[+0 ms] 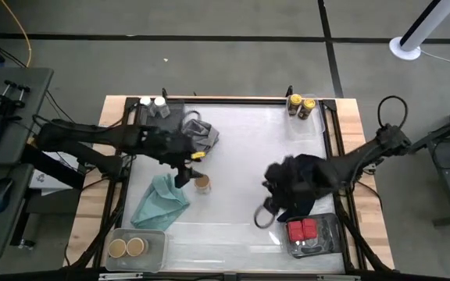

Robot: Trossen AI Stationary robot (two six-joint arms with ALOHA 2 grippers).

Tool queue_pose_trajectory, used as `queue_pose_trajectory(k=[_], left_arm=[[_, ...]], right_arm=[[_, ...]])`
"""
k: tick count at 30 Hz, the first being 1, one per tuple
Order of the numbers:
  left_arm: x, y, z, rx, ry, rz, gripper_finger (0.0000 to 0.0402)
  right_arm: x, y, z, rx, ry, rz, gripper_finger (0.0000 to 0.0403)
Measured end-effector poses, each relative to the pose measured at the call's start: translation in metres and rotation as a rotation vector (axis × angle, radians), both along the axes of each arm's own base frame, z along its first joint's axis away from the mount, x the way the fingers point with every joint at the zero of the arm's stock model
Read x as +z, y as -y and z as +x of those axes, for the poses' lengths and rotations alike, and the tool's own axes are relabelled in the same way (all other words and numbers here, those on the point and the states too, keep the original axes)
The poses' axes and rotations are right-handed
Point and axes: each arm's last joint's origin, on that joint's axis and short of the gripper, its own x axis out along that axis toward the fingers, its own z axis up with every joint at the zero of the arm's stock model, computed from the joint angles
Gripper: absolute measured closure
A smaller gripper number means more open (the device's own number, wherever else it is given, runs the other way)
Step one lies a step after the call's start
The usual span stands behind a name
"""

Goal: Sort spices by type
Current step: Put the brown seasoning bottle into the gray bin

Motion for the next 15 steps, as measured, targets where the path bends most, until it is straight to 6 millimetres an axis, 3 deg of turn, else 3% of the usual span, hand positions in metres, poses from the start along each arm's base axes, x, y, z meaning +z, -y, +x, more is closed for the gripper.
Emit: queue_pose_trajectory(k=[7,15], left_arm=[[-0.025,0.005,0.035,-0.130,-0.235,0.130,0.0032],[-0.061,0.019,0.057,-0.176,-0.379,0.174,0.0020]], right_arm=[[-0.035,-0.033,-0.022,-0.127,0.017,0.067,0.0403],[-0.076,-0.052,-0.040,-0.201,0.031,0.170,0.0403]])
